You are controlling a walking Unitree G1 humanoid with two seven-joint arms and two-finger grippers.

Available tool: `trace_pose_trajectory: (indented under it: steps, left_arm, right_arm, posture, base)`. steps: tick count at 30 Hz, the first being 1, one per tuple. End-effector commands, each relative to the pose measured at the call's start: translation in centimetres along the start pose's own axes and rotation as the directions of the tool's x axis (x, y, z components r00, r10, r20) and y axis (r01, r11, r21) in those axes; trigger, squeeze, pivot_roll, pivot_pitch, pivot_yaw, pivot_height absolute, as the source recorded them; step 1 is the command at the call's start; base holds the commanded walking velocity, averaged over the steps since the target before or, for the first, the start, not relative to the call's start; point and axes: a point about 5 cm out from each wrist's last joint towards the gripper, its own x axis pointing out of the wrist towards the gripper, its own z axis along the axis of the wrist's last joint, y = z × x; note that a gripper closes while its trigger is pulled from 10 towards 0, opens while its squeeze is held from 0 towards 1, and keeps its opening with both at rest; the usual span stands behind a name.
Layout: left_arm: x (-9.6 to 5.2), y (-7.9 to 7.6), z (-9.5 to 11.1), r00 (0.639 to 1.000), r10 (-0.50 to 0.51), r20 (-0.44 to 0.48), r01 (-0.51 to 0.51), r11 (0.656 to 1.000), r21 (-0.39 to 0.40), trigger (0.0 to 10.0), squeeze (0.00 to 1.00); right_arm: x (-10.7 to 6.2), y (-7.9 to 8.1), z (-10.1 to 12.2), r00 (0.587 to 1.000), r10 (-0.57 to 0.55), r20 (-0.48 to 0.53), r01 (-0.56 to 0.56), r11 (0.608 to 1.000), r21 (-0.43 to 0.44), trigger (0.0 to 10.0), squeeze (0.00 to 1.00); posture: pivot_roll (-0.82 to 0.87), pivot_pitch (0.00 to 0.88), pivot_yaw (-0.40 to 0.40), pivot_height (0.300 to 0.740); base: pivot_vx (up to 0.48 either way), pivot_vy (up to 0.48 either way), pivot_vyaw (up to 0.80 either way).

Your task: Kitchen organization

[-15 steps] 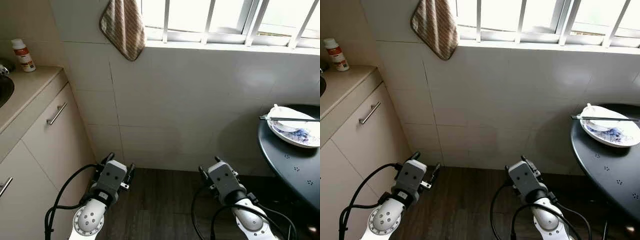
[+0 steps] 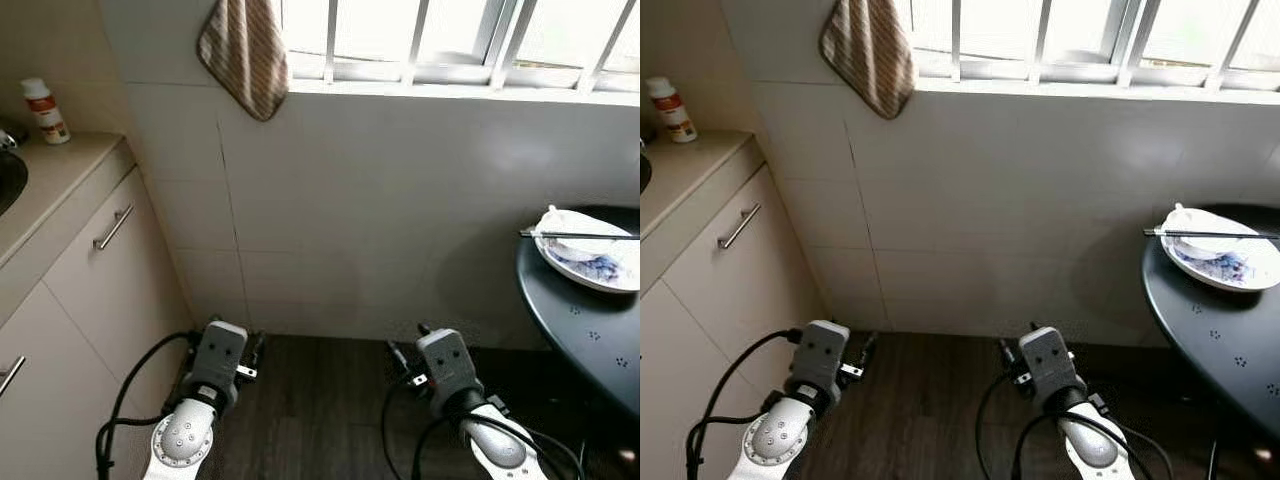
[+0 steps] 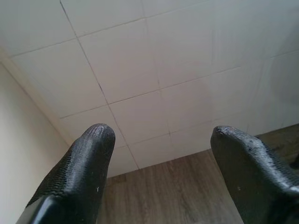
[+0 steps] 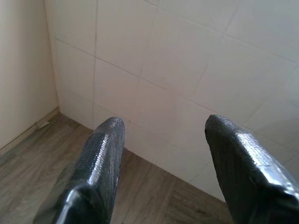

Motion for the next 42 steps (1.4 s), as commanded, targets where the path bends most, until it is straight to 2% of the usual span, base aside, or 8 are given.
trace_pose_trajectory:
  steps: [1,8,11,14,18,23,31,42]
  left_arm:
    - [0.0,-0.1,-0.1,1.0,-0.005,-0.015,0.005,1.0,-0.005,10.0,0.0]
    - [0.1,0.0,0.0,1.0,-0.005,-0.026,0.005,1.0,-0.008,10.0,0.0]
    - [0.1,0.0,0.1,1.0,-0.009,-0.017,0.009,1.0,0.004,10.0,0.0]
    - [0.1,0.0,0.6,1.0,-0.026,0.009,0.025,0.997,0.068,10.0,0.0]
    - [0.2,0.4,1.4,0.997,0.01,0.072,-0.017,0.996,0.091,10.0,0.0]
    - [0.1,0.5,2.1,0.991,0.019,0.131,-0.036,0.991,0.131,10.0,0.0]
    - [0.1,0.5,2.2,0.989,0.006,0.148,-0.012,0.999,0.041,10.0,0.0]
    - [0.3,0.3,2.4,0.985,-0.03,0.17,0.021,0.998,0.056,10.0,0.0]
  right_arm:
    - [0.0,-0.3,0.1,1.0,-0.005,-0.002,0.005,1.0,0.017,10.0,0.0]
    - [0.0,-0.6,0.2,1.0,-0.01,0.003,0.01,1.0,0.024,10.0,0.0]
    - [0.1,-0.9,0.8,0.999,-0.024,0.032,0.025,0.998,-0.052,10.0,0.0]
    - [0.5,-1.4,2.1,0.992,-0.085,0.092,0.103,0.97,-0.22,10.0,0.0]
    - [0.9,-2.2,3.0,0.974,-0.15,0.172,0.18,0.968,-0.176,10.0,0.0]
    - [1.3,-1.9,2.6,0.987,-0.086,0.137,0.108,0.98,-0.166,10.0,0.0]
    - [1.8,-1.7,2.6,0.985,-0.097,0.146,0.123,0.976,-0.181,10.0,0.0]
    - [2.1,-2.1,2.0,0.984,-0.138,0.111,0.151,0.981,-0.12,10.0,0.0]
  posture:
    - [0.02,0.0,-0.026,0.74]
    - [0.02,0.0,-0.027,0.74]
    - [0.02,0.0,-0.027,0.74]
    - [0.02,0.0,-0.027,0.74]
    - [0.02,0.0,-0.03,0.74]
    - [0.03,0.0,-0.036,0.74]
    - [0.03,0.0,-0.036,0.74]
    - [0.03,0.0,-0.031,0.74]
  base:
    - [0.0,0.0,0.0]
    - [0.0,0.0,0.0]
    - [0.0,0.0,0.0]
    - [0.0,0.0,0.0]
    - [0.0,0.0,0.0]
    - [0.0,0.0,0.0]
    - [0.0,0.0,0.0]
    - [0.046,0.0,0.0]
